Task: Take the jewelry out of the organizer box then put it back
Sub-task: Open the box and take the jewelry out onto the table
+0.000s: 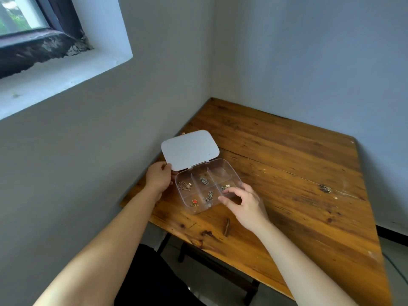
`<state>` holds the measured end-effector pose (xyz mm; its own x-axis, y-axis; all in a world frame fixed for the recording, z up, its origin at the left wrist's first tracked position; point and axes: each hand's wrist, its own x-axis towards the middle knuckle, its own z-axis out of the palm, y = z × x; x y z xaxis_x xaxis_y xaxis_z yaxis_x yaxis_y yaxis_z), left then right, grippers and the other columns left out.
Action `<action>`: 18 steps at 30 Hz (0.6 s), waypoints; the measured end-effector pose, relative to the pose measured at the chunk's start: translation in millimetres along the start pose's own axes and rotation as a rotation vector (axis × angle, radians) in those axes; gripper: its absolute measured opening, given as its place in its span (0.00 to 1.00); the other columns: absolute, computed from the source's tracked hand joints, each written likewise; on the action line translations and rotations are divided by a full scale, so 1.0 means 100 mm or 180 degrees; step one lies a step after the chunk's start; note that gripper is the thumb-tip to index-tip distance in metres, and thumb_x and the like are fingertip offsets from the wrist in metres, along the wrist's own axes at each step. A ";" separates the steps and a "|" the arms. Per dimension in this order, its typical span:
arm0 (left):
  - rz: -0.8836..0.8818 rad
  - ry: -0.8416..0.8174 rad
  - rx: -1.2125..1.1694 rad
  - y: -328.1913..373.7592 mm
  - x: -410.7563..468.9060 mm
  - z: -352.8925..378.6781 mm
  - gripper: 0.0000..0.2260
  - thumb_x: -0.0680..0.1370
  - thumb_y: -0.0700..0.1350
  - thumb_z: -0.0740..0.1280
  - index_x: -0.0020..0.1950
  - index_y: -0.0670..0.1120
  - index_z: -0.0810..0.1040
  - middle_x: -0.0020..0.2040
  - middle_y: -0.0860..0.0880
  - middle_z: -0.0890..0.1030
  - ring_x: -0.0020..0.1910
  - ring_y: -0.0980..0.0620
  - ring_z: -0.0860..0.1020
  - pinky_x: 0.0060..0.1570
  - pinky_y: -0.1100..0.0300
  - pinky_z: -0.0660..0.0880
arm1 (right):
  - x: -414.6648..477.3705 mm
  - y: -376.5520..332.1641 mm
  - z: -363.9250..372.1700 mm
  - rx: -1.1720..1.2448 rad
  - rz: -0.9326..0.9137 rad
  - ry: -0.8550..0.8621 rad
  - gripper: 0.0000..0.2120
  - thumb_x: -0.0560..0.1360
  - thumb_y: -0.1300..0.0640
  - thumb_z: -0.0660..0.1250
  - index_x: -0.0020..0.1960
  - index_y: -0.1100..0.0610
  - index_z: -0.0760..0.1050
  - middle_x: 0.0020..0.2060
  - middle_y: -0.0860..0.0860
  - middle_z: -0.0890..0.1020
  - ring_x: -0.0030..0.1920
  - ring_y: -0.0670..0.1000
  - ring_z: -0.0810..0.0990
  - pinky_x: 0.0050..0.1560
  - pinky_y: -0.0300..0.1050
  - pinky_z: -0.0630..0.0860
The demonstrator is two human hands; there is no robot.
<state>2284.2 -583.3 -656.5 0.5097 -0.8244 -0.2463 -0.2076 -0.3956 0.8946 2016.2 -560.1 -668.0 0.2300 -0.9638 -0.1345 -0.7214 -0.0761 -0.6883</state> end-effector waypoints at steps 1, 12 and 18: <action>-0.0101 -0.0003 -0.0100 -0.01 0.03 -0.01 0.08 0.84 0.44 0.58 0.52 0.47 0.77 0.47 0.44 0.84 0.48 0.44 0.83 0.48 0.50 0.81 | 0.02 -0.02 -0.01 -0.0023 0.0025 -0.0022 0.15 0.73 0.32 0.67 0.56 0.37 0.80 0.75 0.51 0.68 0.75 0.59 0.64 0.70 0.58 0.67; 0.0101 -0.0115 0.0150 -0.14 0.04 -0.06 0.14 0.80 0.52 0.64 0.64 0.48 0.74 0.55 0.49 0.81 0.53 0.49 0.80 0.56 0.49 0.78 | 0.46 -0.49 -0.22 -0.0377 -0.0763 0.0122 0.20 0.77 0.46 0.69 0.69 0.45 0.75 0.71 0.48 0.72 0.71 0.52 0.69 0.69 0.54 0.70; 0.0243 -0.0106 0.0108 -0.24 -0.03 -0.06 0.11 0.80 0.49 0.65 0.62 0.48 0.76 0.53 0.49 0.82 0.51 0.50 0.81 0.56 0.48 0.78 | 0.79 -0.93 -0.11 -0.1576 -0.0993 -0.0487 0.17 0.77 0.51 0.69 0.65 0.48 0.79 0.60 0.51 0.83 0.59 0.56 0.81 0.54 0.51 0.79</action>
<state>2292.3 -568.8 -675.3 0.4634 -0.8654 -0.1906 -0.2732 -0.3441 0.8983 2094.7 -632.1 -607.0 0.5446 -0.8320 -0.1061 -0.8146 -0.4945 -0.3031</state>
